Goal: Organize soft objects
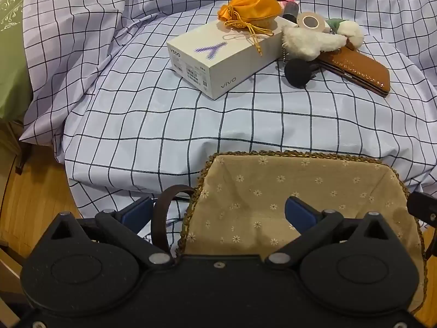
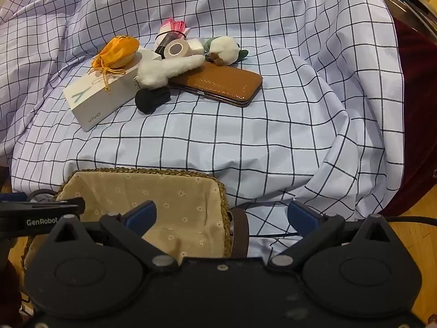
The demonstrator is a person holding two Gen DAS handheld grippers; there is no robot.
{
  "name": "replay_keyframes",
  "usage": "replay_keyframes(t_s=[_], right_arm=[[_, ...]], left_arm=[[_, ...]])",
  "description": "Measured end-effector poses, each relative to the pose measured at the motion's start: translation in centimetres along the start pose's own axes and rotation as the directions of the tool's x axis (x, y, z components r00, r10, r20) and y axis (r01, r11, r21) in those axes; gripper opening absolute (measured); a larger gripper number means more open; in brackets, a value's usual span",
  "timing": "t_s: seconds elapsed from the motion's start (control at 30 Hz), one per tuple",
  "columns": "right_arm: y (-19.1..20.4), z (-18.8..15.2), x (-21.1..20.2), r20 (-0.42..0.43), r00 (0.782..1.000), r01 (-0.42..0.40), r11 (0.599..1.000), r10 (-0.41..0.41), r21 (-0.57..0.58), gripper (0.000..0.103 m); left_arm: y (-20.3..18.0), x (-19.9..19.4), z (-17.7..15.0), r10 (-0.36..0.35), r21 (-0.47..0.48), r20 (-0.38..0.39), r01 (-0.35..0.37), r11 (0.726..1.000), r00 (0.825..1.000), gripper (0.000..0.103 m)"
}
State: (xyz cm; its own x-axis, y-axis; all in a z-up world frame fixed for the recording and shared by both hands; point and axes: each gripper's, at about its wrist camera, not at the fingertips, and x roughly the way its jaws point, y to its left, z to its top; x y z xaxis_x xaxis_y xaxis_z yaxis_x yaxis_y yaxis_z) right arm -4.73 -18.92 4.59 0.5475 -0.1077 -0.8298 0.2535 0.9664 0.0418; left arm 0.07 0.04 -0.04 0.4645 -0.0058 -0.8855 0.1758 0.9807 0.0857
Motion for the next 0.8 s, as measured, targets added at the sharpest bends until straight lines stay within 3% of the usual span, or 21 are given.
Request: replay_keyframes(t_s=[0.8], right_arm=[[0.4,0.22,0.39,-0.032,0.999,-0.011,1.0,0.011,-0.012,0.103]], left_arm=[[0.09,0.36,-0.14,-0.012,-0.012,-0.021,0.012,1.0,1.0,0.1]])
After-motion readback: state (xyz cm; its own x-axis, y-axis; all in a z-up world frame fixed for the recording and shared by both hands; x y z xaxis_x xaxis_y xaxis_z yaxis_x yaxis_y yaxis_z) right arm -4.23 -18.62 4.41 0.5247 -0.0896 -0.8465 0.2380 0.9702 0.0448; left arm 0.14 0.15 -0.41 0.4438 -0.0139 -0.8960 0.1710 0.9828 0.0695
